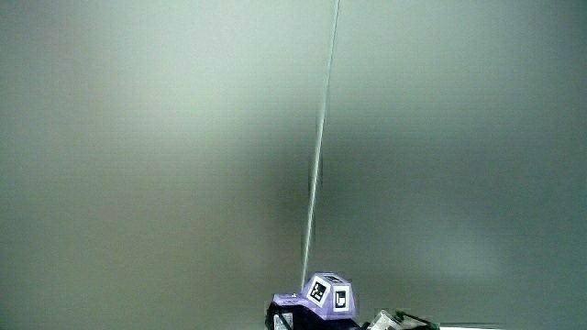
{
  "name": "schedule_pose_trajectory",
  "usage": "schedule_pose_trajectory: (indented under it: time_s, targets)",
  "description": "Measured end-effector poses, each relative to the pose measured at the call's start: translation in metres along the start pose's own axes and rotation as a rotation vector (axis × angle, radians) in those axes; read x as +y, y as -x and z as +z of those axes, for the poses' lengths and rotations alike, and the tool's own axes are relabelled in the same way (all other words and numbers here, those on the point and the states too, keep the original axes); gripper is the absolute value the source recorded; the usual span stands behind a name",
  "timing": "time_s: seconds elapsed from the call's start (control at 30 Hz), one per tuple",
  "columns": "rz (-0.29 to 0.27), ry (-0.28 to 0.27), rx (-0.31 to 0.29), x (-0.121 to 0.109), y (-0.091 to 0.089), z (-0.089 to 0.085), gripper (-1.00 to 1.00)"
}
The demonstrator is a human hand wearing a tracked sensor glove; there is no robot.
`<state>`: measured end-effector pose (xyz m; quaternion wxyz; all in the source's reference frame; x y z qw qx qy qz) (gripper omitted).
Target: Place coca cola
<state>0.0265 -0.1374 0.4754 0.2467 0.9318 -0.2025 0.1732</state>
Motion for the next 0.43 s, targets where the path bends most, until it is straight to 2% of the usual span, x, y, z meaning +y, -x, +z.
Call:
schedule_pose_trajectory:
  time_s: [0.03, 0.17, 0.27, 0.33, 0.43]
  targets:
    - [0.004, -0.001, 0.004, 0.000, -0.001, -0.002, -1.00]
    - [0.005, 0.000, 0.021, -0.001, -0.007, -0.007, -1.00]
    - [0.015, -0.022, 0.021, -0.006, -0.006, -0.005, -1.00]
    - [0.025, -0.012, 0.035, -0.007, -0.010, -0.007, -1.00]
    - [0.035, -0.042, 0.024, -0.010, -0.012, -0.010, -1.00]
